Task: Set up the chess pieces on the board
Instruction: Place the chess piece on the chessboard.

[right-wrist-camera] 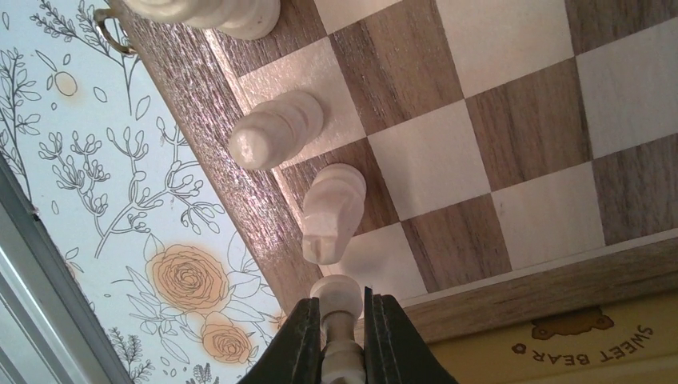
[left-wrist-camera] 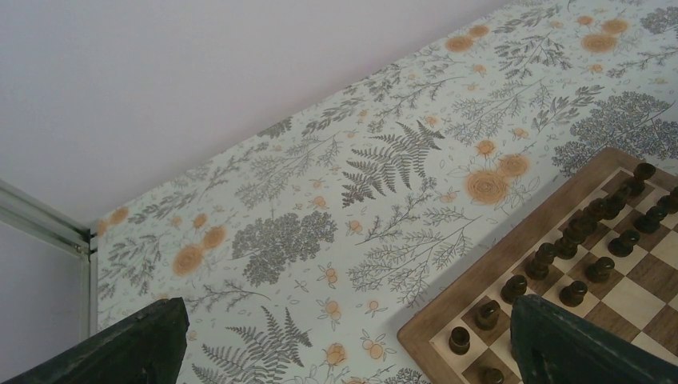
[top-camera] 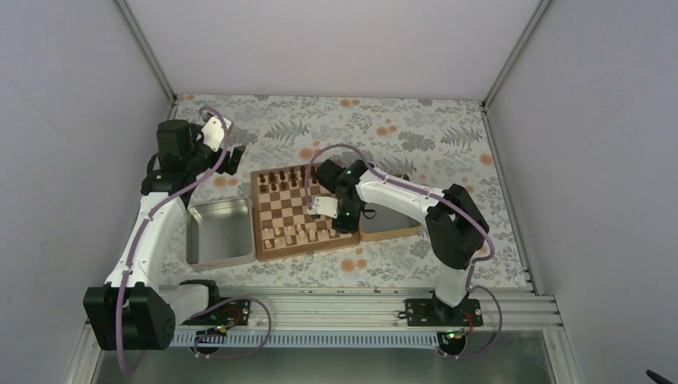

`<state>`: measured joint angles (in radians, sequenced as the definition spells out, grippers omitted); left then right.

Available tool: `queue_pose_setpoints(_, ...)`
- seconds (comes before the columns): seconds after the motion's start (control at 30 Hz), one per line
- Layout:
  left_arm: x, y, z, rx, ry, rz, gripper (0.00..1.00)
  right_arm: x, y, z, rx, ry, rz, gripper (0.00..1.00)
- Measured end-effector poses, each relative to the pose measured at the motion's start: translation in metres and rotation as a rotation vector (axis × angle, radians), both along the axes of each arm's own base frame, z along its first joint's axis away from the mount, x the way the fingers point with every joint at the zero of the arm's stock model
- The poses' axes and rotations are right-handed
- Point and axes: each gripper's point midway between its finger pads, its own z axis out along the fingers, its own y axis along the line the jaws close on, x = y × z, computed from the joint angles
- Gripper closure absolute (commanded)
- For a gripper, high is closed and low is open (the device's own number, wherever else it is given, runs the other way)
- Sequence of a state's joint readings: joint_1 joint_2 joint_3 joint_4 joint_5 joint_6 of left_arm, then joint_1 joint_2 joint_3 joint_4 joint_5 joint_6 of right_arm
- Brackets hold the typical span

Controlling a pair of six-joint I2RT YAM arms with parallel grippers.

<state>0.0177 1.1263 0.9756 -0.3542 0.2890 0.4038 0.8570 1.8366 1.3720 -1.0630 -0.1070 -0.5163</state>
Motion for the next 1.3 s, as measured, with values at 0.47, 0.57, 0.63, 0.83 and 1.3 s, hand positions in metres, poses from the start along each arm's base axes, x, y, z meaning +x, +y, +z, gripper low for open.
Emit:
queue_pose_setpoints(0.47, 0.0, 0.0, 0.0, 0.0, 0.0, 0.0, 0.0, 0.003, -0.001, -0.008, -0.021, -0.002, -0.006, 0.9)
queue_pose_setpoints(0.57, 0.0, 0.0, 0.0, 0.0, 0.0, 0.0, 0.0, 0.004, -0.001, -0.009, -0.026, -0.005, -0.006, 0.88)
queue_pose_setpoints(0.63, 0.0, 0.0, 0.0, 0.0, 0.0, 0.0, 0.0, 0.004, -0.001, -0.01, -0.03, -0.005, -0.008, 0.87)
queue_pose_setpoints(0.83, 0.0, 0.0, 0.0, 0.0, 0.0, 0.0, 0.0, 0.008, -0.001, -0.012, -0.039, -0.016, -0.013, 0.82)
queue_pose_setpoints(1.3, 0.0, 0.0, 0.0, 0.0, 0.0, 0.0, 0.0, 0.011, -0.001, -0.011, -0.045, -0.03, -0.015, 0.76)
